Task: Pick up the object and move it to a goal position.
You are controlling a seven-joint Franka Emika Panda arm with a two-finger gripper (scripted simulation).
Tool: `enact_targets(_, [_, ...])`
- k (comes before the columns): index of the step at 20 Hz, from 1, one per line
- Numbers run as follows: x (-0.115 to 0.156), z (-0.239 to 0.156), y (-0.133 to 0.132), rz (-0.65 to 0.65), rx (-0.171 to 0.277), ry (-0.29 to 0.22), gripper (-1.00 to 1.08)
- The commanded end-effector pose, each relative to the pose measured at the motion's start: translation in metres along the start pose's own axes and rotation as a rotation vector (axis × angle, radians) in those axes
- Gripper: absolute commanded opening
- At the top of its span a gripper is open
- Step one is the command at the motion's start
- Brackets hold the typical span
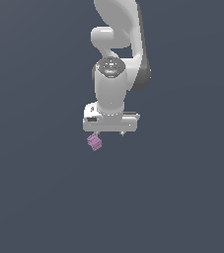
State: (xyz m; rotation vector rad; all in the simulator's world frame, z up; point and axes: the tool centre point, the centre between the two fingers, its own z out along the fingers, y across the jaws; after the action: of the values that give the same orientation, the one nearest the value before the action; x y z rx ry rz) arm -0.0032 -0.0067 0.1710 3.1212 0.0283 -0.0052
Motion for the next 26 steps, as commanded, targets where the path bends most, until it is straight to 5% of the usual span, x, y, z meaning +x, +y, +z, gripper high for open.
enact_targets(1, [0.000, 0.000, 0.000, 0.000, 0.000, 0.000, 1.00])
enact_targets(26, [-0.003, -0.001, 0.014, -0.127, -0.020, 0.011, 1.00])
